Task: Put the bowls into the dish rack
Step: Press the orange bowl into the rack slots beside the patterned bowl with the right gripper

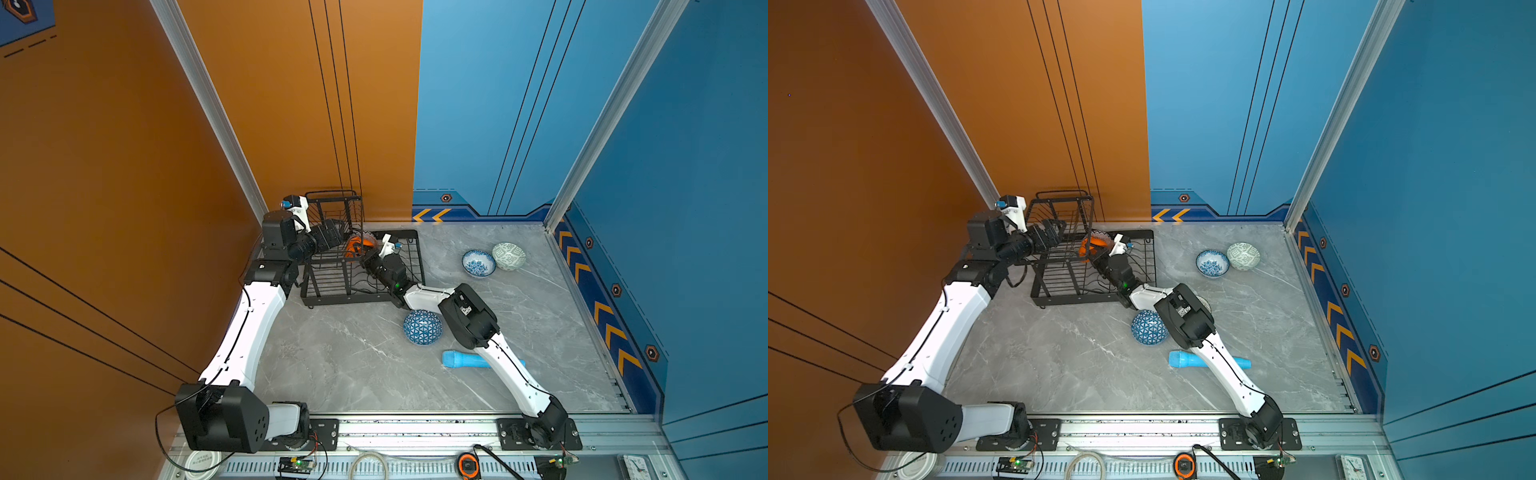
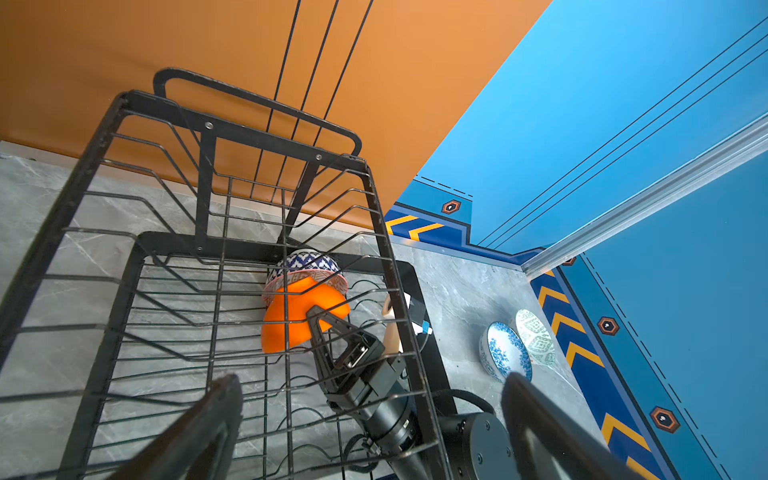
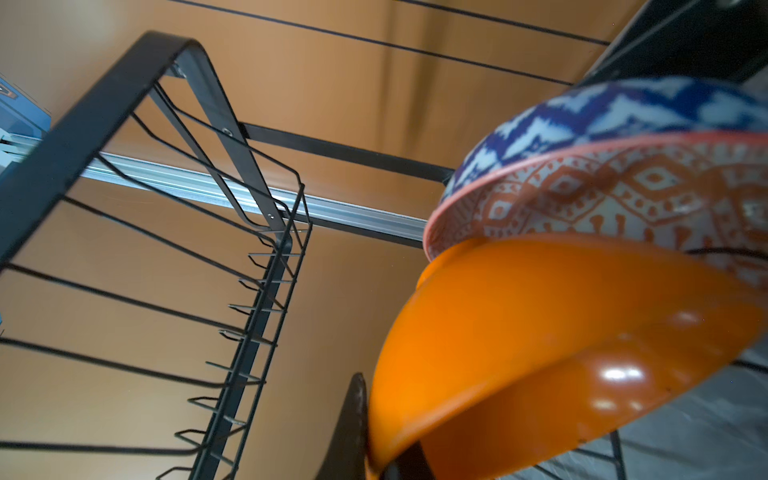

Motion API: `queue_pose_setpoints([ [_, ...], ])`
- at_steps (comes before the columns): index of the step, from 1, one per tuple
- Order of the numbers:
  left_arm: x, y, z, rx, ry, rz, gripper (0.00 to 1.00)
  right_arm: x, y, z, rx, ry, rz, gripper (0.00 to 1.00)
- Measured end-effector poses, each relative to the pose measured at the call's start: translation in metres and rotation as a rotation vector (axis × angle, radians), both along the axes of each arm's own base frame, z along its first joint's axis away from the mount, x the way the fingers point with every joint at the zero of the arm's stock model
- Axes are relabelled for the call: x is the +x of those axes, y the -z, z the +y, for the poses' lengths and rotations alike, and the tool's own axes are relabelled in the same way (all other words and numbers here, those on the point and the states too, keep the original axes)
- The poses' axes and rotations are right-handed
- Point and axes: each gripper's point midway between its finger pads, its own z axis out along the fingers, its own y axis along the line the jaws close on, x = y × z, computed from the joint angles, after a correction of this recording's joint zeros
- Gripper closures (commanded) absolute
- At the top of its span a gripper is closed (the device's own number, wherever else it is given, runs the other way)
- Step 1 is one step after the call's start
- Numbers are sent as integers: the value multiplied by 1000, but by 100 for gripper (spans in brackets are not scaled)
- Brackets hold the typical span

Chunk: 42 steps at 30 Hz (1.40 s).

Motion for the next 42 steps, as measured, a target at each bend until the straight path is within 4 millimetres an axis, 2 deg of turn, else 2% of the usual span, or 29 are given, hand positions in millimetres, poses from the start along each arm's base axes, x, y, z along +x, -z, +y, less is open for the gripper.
queue_pose_setpoints([
  [14, 2, 4, 3, -11, 0, 0, 2, 6, 5, 5, 14, 25, 15, 100],
  [33, 5, 1, 8, -30, -15, -19, 2, 14, 19, -4, 51, 131, 119, 100],
  [42, 6, 1, 10, -39, -16, -24, 2, 9, 20, -2, 74, 160, 141, 97],
])
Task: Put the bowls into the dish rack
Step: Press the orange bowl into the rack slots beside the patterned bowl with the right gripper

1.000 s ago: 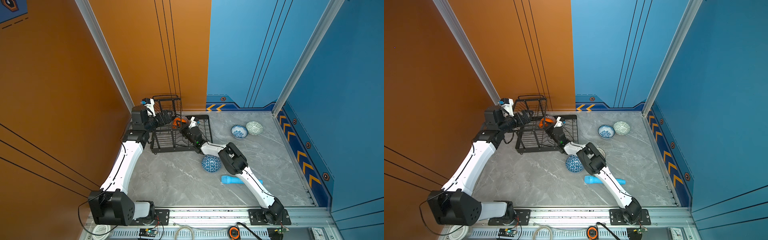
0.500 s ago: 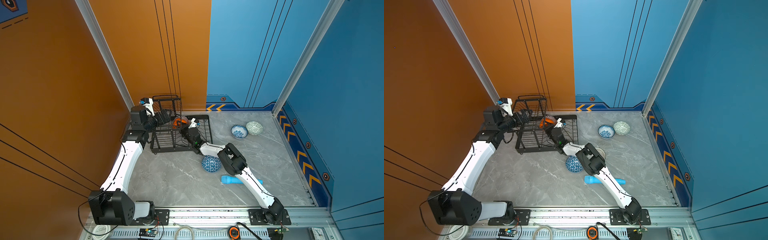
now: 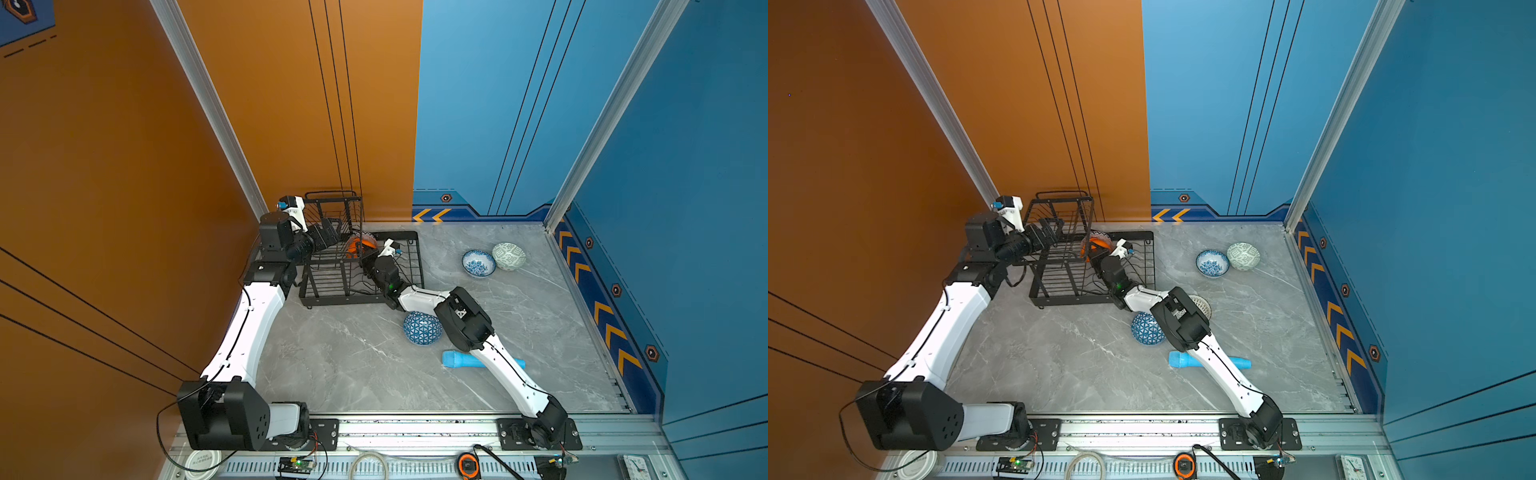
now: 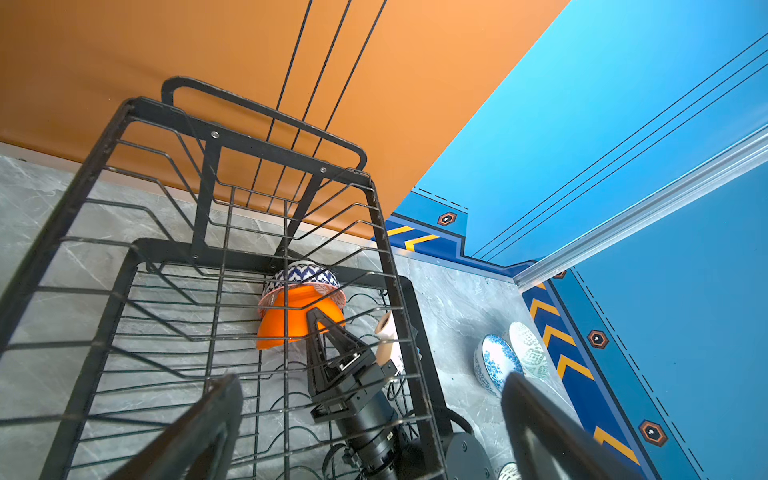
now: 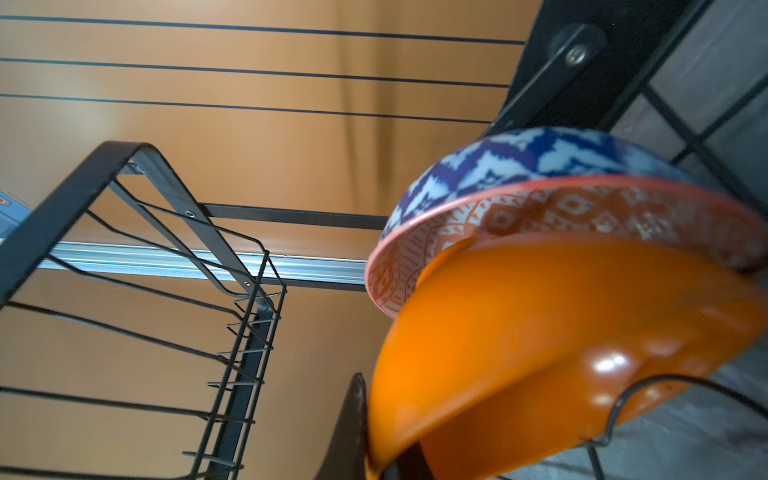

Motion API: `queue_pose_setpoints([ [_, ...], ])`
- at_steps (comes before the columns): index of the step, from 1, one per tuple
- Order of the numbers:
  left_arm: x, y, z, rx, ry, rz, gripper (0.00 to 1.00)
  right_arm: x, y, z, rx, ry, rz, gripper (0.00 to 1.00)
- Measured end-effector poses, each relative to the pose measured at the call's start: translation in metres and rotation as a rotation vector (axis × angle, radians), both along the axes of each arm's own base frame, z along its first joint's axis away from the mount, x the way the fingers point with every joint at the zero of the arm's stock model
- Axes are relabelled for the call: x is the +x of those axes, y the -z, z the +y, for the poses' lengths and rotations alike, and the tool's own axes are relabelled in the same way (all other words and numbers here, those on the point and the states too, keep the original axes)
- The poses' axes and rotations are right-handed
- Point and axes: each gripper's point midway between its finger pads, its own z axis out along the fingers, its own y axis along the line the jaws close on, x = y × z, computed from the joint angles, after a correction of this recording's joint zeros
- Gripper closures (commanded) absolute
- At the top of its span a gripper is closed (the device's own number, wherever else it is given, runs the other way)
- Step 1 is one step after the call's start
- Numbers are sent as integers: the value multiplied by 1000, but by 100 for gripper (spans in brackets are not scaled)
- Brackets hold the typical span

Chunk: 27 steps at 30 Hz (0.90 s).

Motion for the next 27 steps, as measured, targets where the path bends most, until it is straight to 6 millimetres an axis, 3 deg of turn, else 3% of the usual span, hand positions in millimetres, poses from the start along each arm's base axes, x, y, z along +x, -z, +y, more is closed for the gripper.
queue_pose_setpoints([
  [14, 0, 5, 0, 0, 0, 9, 2, -8, 5, 0, 21, 28, 45, 80],
  [27, 0, 5, 0, 0, 0, 9, 2, -8, 9, 0, 18, 27, 66, 72],
])
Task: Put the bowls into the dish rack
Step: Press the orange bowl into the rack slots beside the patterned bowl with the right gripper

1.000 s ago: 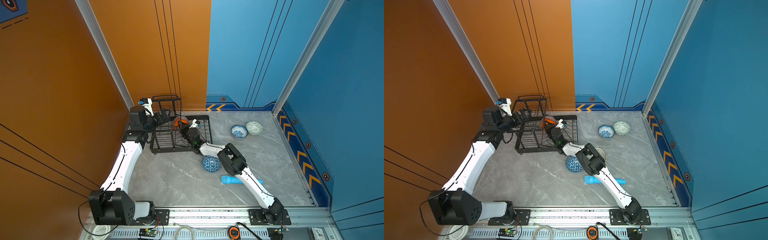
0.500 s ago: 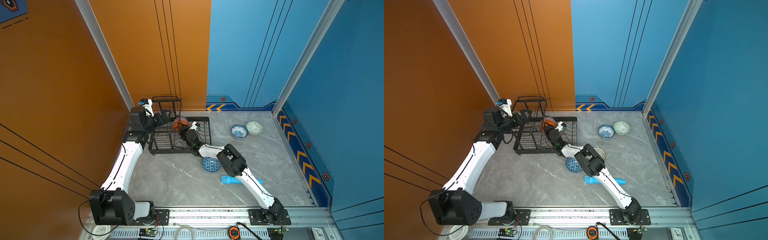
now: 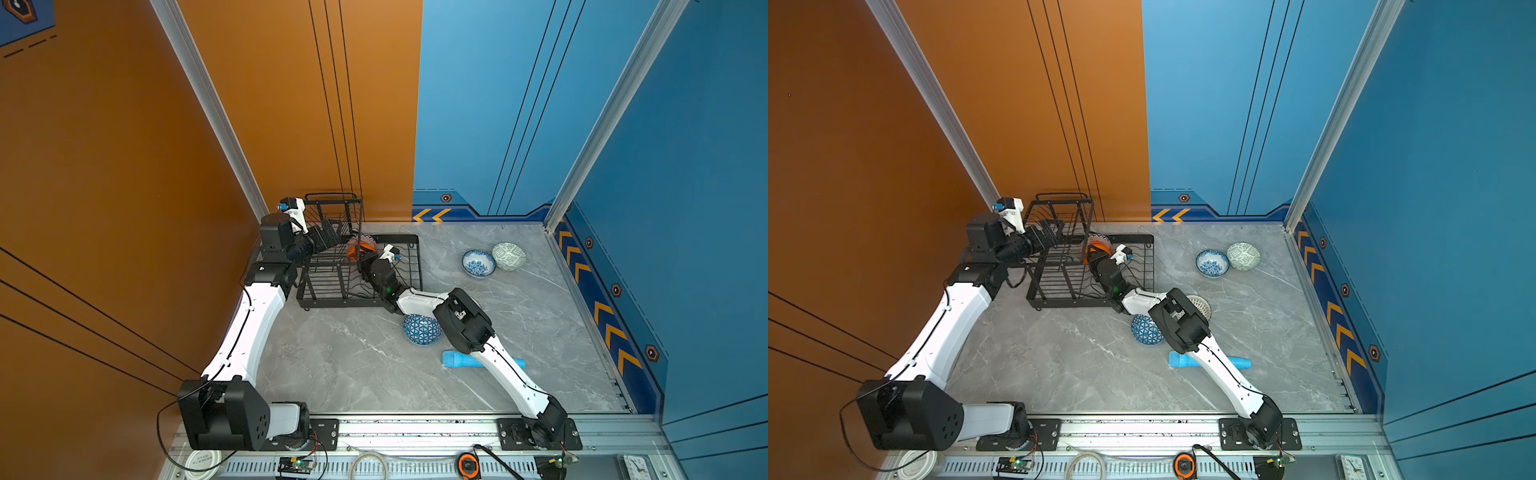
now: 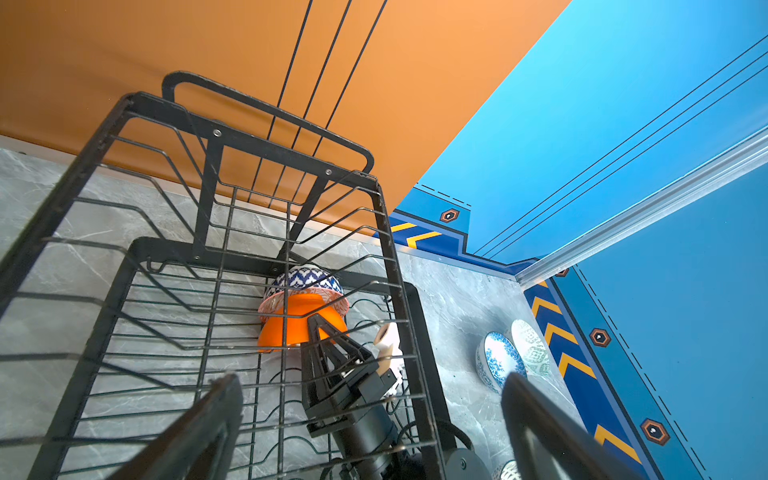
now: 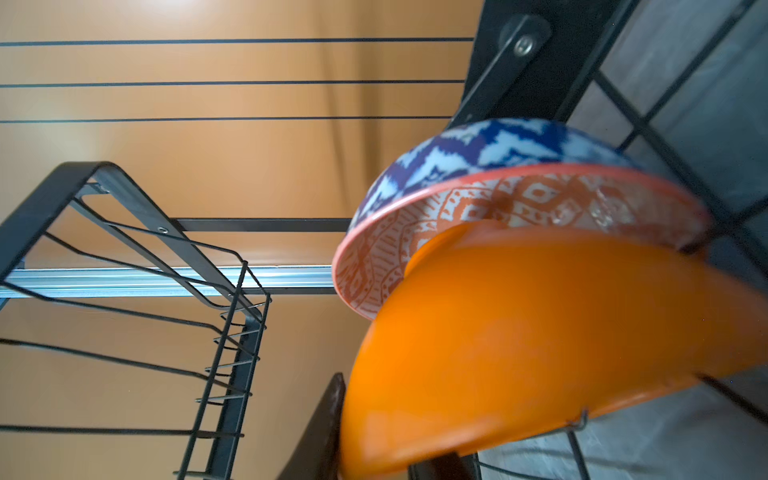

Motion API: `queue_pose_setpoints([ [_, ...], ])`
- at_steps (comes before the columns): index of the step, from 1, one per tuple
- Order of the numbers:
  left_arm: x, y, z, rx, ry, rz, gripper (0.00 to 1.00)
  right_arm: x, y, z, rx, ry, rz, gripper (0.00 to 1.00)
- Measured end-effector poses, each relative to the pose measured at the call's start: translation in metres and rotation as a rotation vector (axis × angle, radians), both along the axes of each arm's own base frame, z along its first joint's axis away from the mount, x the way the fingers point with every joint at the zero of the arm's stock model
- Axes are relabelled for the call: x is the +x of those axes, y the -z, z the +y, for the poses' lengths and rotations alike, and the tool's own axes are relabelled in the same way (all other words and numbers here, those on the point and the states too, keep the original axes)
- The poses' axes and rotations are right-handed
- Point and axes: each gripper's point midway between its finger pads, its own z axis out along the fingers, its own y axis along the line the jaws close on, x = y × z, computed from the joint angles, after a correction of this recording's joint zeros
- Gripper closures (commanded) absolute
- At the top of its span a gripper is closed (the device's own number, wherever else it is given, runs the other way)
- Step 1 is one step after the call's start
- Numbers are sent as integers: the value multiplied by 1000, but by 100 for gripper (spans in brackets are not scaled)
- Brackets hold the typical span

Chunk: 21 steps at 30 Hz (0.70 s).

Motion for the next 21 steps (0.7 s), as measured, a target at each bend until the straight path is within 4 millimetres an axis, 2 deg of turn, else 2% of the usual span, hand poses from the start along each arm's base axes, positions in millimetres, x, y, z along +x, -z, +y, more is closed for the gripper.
queue_pose_setpoints([
  [10, 0, 0, 0, 0, 0, 0, 2, -1, 2, -1, -12, -1, 7, 67],
  [13, 0, 0, 0, 0, 0, 0, 2, -2, 3, -1, -17, -1, 10, 62],
  [21, 0, 0, 0, 0, 0, 1, 2, -3, 3, -2, -21, -2, 14, 60],
])
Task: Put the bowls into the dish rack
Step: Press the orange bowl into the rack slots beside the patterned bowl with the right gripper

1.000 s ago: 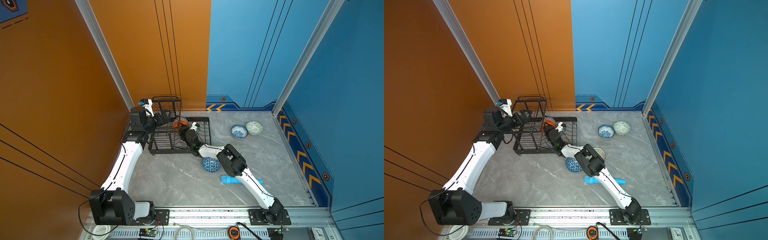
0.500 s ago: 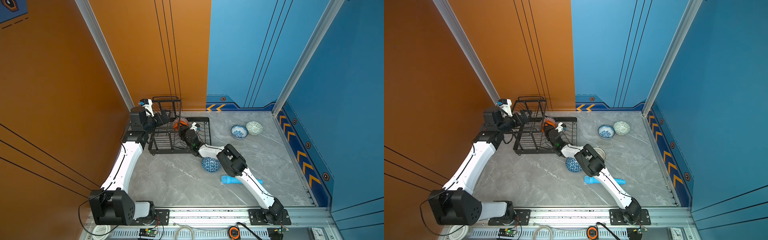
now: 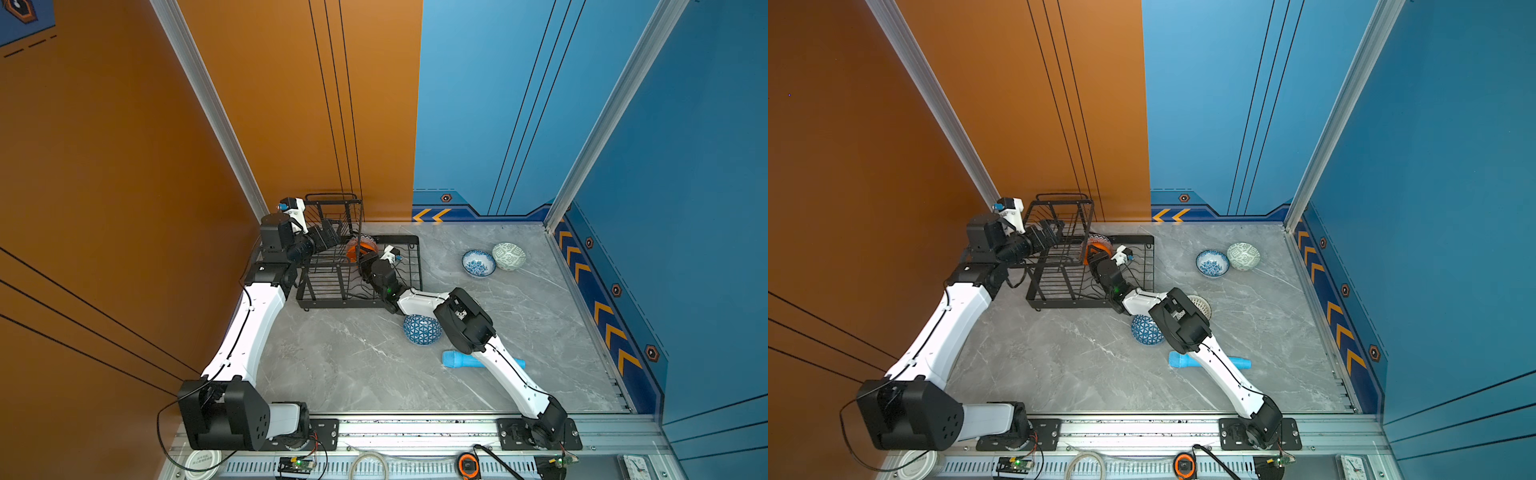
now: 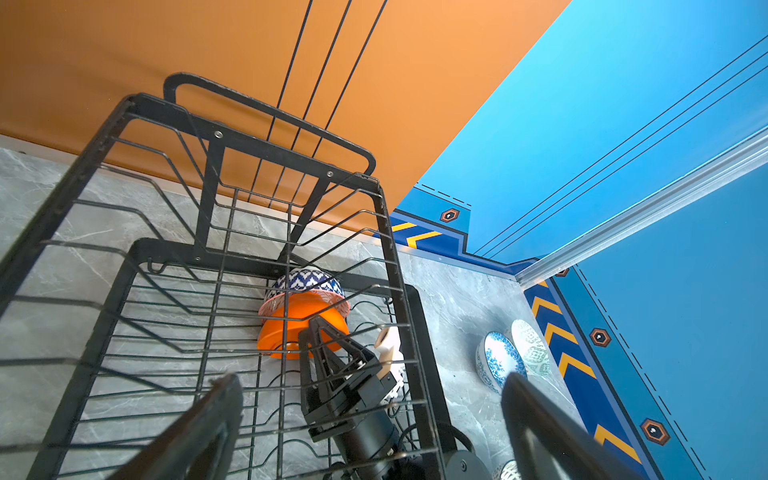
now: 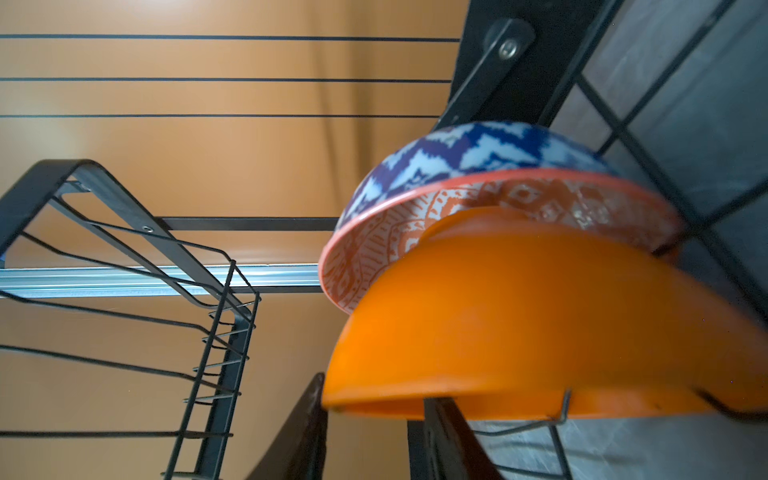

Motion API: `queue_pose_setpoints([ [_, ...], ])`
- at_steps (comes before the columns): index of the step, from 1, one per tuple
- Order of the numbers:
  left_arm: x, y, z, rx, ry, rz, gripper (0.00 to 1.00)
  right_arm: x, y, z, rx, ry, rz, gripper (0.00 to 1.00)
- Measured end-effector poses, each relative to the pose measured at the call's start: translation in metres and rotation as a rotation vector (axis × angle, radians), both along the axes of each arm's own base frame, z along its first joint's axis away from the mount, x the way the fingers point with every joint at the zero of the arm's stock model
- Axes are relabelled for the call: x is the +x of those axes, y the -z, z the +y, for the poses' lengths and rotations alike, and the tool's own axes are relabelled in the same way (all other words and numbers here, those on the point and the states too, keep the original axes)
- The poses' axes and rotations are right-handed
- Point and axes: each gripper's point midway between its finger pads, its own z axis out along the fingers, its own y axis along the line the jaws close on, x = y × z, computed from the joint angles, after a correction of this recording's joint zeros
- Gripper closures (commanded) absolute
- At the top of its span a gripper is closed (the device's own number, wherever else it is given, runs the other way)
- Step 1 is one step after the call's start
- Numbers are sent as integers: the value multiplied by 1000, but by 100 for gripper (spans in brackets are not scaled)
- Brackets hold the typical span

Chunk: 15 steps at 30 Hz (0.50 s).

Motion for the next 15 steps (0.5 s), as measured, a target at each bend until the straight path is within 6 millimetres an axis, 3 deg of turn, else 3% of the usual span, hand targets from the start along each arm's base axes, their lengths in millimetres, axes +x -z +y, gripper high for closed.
queue_pose_setpoints([
  [15, 0, 0, 0, 0, 0, 0, 2, -10, -10, -5, -14, -8, 4, 49],
])
